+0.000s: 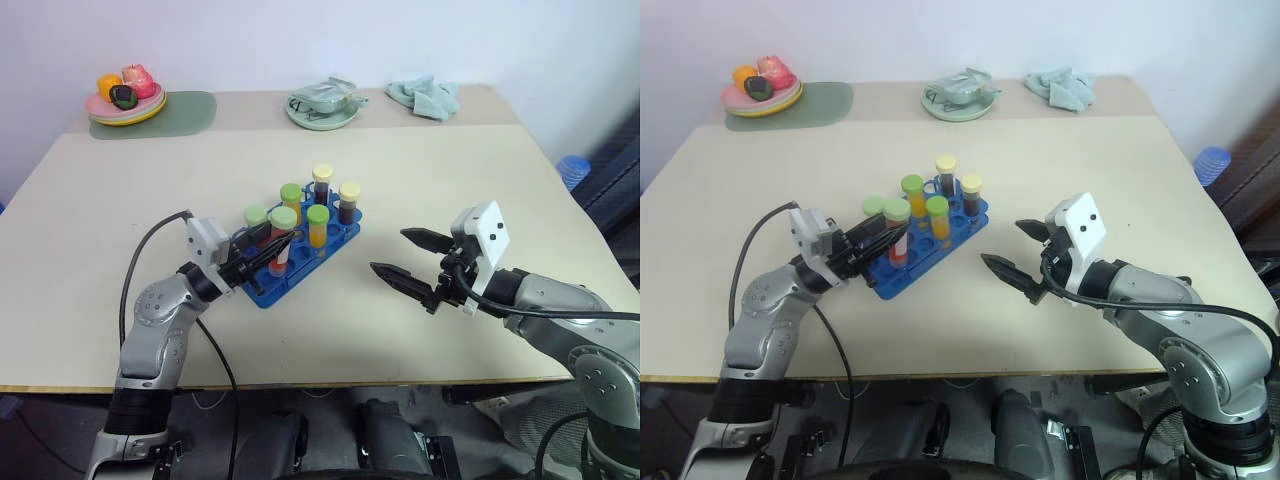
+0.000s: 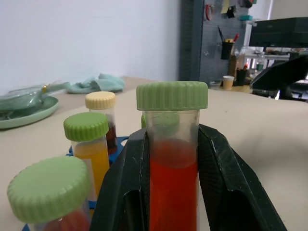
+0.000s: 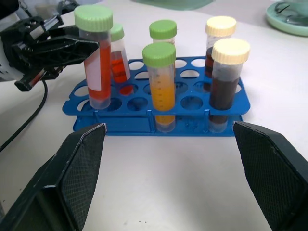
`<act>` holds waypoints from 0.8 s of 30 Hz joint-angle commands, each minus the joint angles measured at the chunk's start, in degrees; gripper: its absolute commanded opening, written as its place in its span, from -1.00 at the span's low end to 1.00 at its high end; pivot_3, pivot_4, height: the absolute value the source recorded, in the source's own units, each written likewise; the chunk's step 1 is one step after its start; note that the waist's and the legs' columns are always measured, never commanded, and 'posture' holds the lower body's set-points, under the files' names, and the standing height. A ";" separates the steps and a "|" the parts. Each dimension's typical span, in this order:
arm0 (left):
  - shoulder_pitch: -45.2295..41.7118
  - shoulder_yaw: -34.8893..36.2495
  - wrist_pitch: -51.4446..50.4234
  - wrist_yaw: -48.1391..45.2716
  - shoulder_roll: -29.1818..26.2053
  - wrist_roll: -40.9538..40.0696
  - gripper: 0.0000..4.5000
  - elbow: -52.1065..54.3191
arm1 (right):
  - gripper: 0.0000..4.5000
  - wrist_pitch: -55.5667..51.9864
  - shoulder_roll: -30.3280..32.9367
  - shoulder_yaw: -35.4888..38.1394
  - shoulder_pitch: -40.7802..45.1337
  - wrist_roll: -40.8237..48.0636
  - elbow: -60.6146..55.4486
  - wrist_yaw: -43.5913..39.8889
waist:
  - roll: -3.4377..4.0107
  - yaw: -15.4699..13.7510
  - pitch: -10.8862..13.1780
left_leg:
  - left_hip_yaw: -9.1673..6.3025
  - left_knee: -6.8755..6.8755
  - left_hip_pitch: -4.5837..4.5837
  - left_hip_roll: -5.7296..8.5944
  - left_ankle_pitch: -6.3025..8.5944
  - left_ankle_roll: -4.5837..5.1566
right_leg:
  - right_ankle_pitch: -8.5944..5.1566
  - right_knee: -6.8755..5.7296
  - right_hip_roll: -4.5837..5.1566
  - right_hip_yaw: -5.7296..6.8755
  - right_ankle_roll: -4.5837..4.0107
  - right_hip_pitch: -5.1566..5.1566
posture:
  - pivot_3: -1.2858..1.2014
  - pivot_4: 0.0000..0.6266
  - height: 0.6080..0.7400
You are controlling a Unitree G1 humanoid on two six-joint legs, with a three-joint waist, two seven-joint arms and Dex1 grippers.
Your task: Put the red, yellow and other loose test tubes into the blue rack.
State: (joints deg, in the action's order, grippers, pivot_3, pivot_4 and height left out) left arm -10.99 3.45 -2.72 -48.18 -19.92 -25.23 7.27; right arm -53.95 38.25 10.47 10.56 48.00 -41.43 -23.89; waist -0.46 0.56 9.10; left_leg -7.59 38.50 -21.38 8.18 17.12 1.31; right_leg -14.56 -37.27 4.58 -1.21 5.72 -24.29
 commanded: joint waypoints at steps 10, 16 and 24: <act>7.03 2.85 7.67 -6.13 -3.71 -0.65 -0.66 -10.12 | 0.92 2.90 -0.26 0.09 0.71 0.10 -1.78 0.93 | 0.55 -0.04 -0.96 | 0.03 -0.34 0.07 -0.02 -0.10 -0.17 | 0.00 0.18 0.00 -0.06 0.00 -0.04 | 0.03 -0.52 1.00; 7.71 3.86 10.69 -8.84 -3.90 -2.08 -0.66 -12.53 | 0.92 3.18 -0.42 -0.93 1.73 -0.05 -1.06 1.10 | 0.66 0.02 -1.31 | 0.03 -0.38 0.08 -0.02 -0.01 -0.01 | -0.01 0.22 0.00 -0.06 0.00 -0.03 | 0.03 -0.52 1.00; 7.17 2.94 2.83 -8.92 -5.00 -9.09 -0.66 -4.67 | 0.92 3.09 -0.55 -1.01 1.74 0.19 -1.45 1.54 | 0.65 -0.11 -1.32 | 0.02 -0.39 0.06 -0.02 0.01 0.03 | -0.01 0.25 0.01 -0.07 0.00 -0.04 | 0.03 -0.52 1.00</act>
State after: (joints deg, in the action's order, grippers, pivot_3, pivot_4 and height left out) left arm -5.31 8.05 4.73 -56.47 -24.21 -33.66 2.01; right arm -52.07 38.10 9.09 11.95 47.79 -41.34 -22.41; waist 0.18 0.45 7.78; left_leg -7.56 38.11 -21.32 8.16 17.14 1.35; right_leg -14.57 -37.02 4.59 -1.27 5.73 -24.33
